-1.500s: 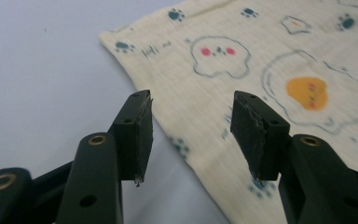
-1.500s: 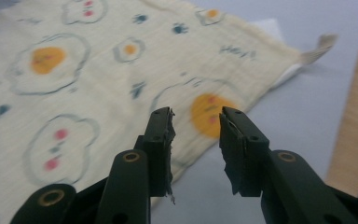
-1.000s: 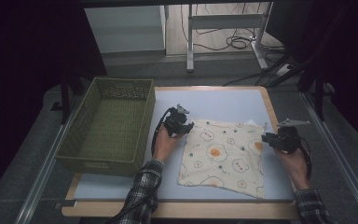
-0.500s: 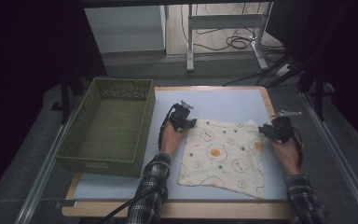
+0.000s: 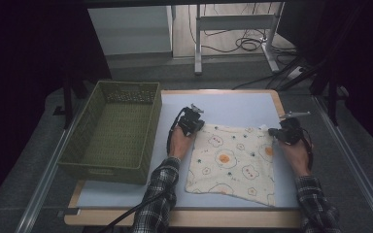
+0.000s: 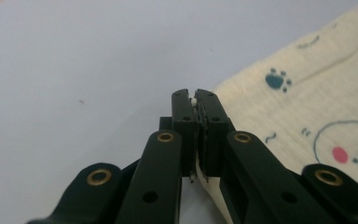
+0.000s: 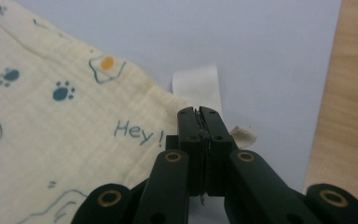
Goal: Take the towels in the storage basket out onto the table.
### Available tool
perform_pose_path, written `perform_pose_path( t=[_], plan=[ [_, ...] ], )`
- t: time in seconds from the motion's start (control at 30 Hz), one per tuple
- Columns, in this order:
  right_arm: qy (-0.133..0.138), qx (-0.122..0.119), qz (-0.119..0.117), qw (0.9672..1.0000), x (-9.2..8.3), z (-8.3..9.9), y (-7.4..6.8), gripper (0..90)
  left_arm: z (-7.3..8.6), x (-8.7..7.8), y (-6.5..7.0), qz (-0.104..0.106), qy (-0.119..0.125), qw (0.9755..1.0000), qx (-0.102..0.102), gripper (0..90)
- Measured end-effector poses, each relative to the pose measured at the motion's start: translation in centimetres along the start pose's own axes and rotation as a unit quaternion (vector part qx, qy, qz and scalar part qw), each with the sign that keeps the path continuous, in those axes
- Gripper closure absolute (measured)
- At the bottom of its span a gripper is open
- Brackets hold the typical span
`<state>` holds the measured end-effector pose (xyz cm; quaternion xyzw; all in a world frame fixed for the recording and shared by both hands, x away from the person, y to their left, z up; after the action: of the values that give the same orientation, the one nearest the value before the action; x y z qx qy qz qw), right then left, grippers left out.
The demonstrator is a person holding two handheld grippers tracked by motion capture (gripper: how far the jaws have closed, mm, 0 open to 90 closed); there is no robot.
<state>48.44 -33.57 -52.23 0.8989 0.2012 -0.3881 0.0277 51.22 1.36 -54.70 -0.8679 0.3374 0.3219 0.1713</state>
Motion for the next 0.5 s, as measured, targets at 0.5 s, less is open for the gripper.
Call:
perform_pose_path(
  t=[0.5],
  plan=[
    [0.04, -0.022, -0.035, 0.9984, -3.1, -1.0, -1.8, 88.6, 0.4, -4.8, -0.5, 0.003, 0.047, 0.9989, -0.007, 87.2]
  ],
)
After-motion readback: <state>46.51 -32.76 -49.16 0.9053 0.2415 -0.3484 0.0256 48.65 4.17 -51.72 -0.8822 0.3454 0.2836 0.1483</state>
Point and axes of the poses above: each handheld gripper's, and its own axes: x roughly forward along the jaws, z roughly out of its underside, y roughly to its right, the point moved 3 cm from there along x, roughly forward along the jaws, and after that the axes turned 8 degrees about x, right-handed, at the moved point
